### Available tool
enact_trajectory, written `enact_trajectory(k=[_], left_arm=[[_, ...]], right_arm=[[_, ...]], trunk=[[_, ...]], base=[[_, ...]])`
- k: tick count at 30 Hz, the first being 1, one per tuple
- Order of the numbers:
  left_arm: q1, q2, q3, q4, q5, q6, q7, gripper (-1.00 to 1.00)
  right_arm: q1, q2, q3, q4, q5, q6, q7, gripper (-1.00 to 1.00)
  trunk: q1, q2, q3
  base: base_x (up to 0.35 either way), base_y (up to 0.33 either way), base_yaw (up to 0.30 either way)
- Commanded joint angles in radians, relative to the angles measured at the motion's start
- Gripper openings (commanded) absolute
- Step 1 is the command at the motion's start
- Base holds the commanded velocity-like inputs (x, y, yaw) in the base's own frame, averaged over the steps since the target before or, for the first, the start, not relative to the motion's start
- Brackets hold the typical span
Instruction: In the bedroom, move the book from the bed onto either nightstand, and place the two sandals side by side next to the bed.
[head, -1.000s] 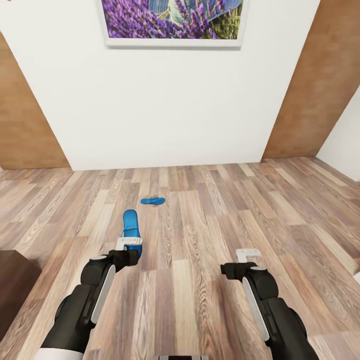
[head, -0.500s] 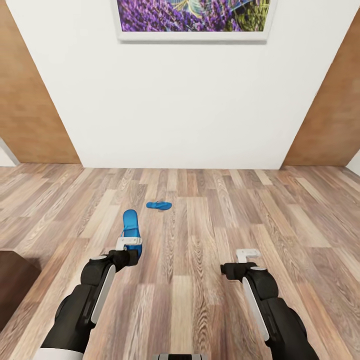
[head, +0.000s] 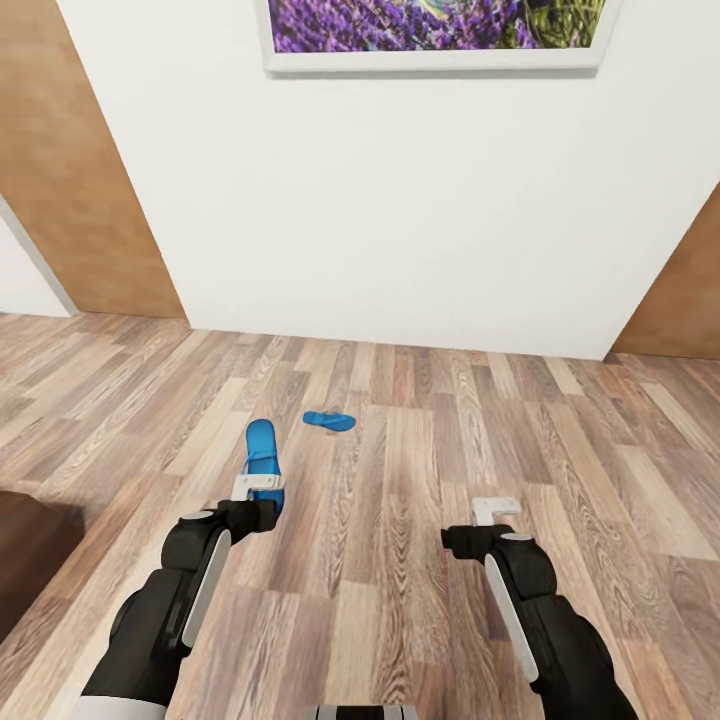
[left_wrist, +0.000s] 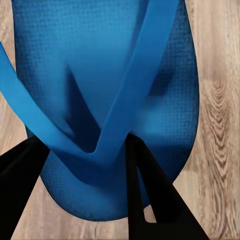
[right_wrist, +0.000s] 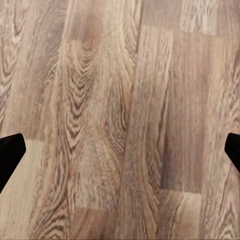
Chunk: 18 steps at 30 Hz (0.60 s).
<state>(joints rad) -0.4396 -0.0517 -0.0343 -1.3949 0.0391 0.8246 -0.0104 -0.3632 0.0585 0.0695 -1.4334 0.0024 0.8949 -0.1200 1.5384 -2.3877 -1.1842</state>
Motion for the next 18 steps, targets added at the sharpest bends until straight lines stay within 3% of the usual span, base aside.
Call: enact_trajectory(k=[1,18], left_arm=[[-0.001,0.000,0.001,-0.001,0.004,0.005,0.000,-1.00],[-0.001,0.000,0.001,-0.001,0.003,0.005,0.000,-1.00]], right_arm=[[0.000,0.000,0.001,-0.001,0.000,0.005,-0.004,1.00],[0.000,0.000,0.001,0.001,0.001,0.005,-0.004,1.00]], trunk=[[0.000,0.000,-0.002],[0.000,0.000,-0.014]], base=[[0.253,-0.246,0.236],[0.262,-0.230,0.237]])
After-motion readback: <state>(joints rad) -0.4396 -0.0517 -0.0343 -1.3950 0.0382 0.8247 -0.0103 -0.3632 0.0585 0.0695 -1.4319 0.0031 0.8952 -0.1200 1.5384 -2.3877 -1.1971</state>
